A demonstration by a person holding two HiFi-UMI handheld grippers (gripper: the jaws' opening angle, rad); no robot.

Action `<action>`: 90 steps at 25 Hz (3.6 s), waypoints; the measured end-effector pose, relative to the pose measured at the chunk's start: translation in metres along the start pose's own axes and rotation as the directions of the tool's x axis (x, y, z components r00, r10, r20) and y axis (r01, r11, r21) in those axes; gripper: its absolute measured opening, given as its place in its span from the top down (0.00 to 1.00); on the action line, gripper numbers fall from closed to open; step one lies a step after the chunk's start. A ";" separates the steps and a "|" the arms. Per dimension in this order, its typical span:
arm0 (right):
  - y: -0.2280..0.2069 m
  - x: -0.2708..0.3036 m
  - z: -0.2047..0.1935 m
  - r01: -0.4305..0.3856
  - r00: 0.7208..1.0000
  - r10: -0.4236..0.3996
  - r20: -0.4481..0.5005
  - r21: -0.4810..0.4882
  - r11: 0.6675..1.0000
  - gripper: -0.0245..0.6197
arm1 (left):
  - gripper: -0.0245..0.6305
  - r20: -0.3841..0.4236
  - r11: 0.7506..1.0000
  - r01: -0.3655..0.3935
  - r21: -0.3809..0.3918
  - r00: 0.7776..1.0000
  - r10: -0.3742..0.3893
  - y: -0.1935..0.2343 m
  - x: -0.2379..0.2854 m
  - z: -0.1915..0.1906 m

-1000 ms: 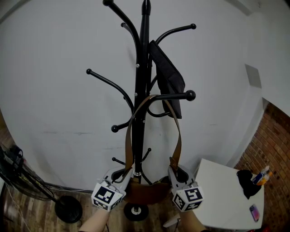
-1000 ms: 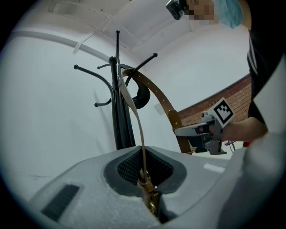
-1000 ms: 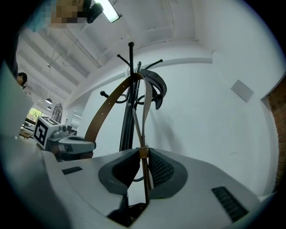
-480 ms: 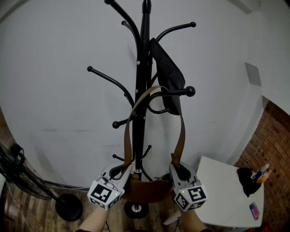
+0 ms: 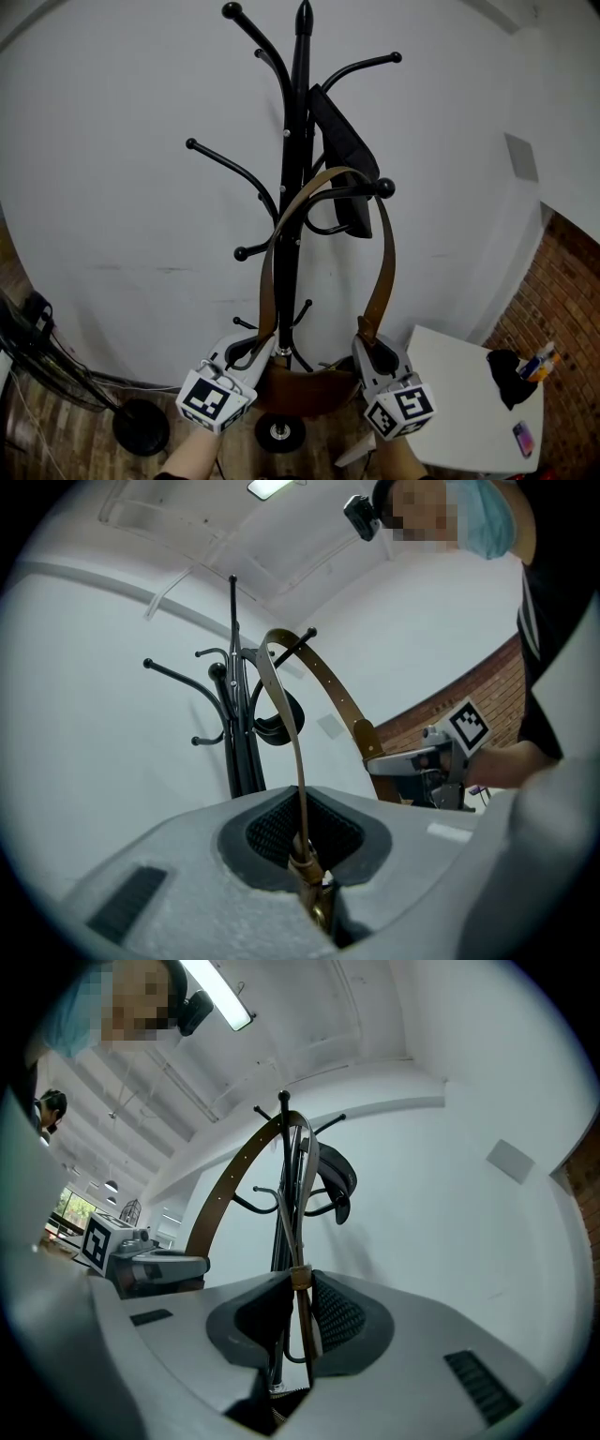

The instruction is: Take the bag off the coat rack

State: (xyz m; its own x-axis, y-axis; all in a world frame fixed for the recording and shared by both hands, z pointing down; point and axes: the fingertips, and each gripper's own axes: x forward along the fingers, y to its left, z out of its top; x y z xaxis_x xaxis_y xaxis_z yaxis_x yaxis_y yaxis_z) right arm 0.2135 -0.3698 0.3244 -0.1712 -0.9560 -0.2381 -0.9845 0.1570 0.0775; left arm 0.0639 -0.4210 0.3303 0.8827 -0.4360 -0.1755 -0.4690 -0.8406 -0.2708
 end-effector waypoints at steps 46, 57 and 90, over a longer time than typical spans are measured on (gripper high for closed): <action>0.020 -0.148 -0.006 -0.123 0.990 0.130 -0.058 0.109 0.986 0.87 | 0.93 -0.091 0.982 -0.171 -0.076 0.982 0.164 -0.139 -0.079 0.007; 0.048 -0.174 -0.036 -0.157 0.976 0.180 -0.124 0.180 0.971 0.87 | 0.93 -0.171 0.965 -0.228 -0.126 0.964 0.205 -0.161 -0.118 -0.018; 0.183 -0.223 -0.072 0.152 0.961 -0.105 -0.255 0.170 0.974 0.87 | 0.94 -0.197 0.970 0.041 -0.241 0.976 -0.091 -0.143 -0.229 -0.057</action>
State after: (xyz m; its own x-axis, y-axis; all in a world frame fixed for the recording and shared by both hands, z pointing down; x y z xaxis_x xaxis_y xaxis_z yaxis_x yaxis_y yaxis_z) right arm 0.0740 -0.1459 0.4618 -0.0514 -0.9986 0.0102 -0.9909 0.0497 -0.1251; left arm -0.0693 -0.2191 0.4635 0.9099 -0.4128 0.0399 -0.4113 -0.9106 -0.0414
